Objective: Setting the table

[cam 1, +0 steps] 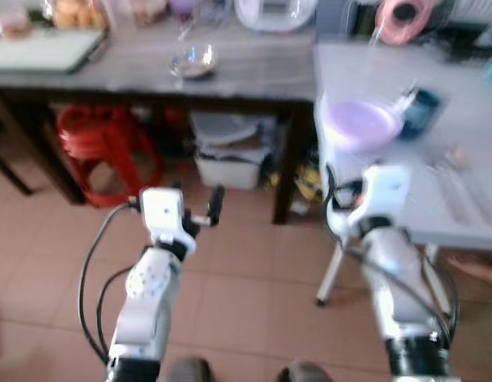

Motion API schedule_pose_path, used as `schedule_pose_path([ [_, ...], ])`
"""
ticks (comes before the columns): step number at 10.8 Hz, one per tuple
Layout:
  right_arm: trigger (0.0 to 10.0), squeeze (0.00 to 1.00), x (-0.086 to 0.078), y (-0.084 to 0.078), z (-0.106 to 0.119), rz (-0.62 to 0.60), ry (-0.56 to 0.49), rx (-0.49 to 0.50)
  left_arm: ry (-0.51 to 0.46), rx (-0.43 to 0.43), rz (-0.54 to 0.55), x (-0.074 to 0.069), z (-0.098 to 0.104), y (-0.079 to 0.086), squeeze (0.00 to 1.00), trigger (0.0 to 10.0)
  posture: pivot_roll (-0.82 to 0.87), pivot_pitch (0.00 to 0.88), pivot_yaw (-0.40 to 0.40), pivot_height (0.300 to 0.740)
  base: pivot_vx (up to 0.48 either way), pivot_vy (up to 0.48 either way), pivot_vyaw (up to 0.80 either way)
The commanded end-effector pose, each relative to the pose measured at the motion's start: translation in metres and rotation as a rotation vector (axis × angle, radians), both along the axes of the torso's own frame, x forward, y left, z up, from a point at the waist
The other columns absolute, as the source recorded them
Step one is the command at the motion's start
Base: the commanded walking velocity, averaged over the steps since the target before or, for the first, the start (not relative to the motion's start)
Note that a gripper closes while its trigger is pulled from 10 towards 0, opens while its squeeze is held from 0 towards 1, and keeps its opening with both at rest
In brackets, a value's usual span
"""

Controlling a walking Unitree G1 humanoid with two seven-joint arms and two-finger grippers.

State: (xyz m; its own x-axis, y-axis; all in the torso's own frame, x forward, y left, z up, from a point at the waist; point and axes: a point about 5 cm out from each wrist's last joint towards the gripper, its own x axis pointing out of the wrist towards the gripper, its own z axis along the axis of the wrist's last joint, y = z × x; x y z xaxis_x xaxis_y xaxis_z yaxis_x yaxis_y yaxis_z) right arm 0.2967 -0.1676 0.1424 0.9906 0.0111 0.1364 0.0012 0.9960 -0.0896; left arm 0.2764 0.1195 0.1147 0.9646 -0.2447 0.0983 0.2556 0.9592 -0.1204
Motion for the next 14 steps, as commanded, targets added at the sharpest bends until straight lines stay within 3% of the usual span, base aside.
schedule_pose_path([
  [1, 10.0, 0.00, 0.002, 0.008, -0.003, 0.026, 0.013, 0.008, 0.003, 0.017, 0.017, 0.001, 0.000, 0.007, 0.00, 10.0, -0.06, 0.086, 0.034, 0.740, 0.000, -0.416, 0.00],
  [4, 10.0, 0.00, 0.000, 0.006, -0.001, 0.018, 0.002, 0.008, -0.008, 0.040, 0.057, 0.001, 0.004, 0.016, 0.00, 10.0, -0.06, 0.094, 0.050, 0.740, 0.000, -0.415, 0.00],
  [9, 10.0, 0.00, 0.002, 0.016, -0.002, 0.052, 0.009, 0.001, -0.043, 0.011, 0.043, 0.004, 0.011, 0.013, 0.00, 10.0, -0.05, 0.083, 0.038, 0.740, 0.000, 0.000, 0.00],
  [14, 10.0, 0.00, 0.003, 0.025, 0.017, 0.091, -0.076, -0.080, -0.059, -0.007, 0.026, 0.004, 0.015, 0.008, 0.00, 10.0, -0.06, 0.089, 0.038, 0.740, 0.267, 0.000, 0.00],
])
